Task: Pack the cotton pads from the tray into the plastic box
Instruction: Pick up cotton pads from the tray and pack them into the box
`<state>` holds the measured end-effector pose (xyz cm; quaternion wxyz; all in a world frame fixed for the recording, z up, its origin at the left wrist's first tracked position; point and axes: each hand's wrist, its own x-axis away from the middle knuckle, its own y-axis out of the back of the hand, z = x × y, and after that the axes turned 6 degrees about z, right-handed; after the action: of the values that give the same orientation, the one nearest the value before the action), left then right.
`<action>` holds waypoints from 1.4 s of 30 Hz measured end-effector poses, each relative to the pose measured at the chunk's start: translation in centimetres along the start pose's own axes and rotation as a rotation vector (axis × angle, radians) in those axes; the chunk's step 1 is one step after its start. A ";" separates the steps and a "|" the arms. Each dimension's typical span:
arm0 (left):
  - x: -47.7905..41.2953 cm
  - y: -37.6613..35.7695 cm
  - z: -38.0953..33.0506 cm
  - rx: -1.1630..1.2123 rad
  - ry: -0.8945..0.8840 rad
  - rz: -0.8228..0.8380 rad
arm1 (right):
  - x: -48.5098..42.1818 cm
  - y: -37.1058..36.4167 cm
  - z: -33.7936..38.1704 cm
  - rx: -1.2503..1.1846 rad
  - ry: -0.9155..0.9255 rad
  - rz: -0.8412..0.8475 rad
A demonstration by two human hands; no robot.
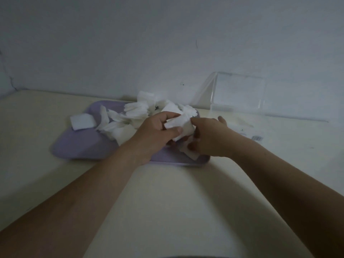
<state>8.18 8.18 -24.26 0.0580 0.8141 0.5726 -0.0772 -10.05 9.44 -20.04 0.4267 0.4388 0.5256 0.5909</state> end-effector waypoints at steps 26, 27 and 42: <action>1.3 -1.1 -0.7 -0.037 -0.005 0.191 | 2.5 -4.6 -2.2 -1.365 0.004 -0.503; 1.2 -1.4 -0.7 -0.062 -0.012 0.184 | 2.5 -4.6 -2.3 -1.416 0.037 -0.485; 1.0 -1.8 -0.7 -0.116 -0.078 0.010 | 2.7 -4.7 -2.5 -1.279 0.143 -0.375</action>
<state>6.88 9.85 -23.77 0.1279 0.8085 0.5694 -0.0753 -12.90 11.78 -24.65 0.6621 -0.0397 0.1661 0.7297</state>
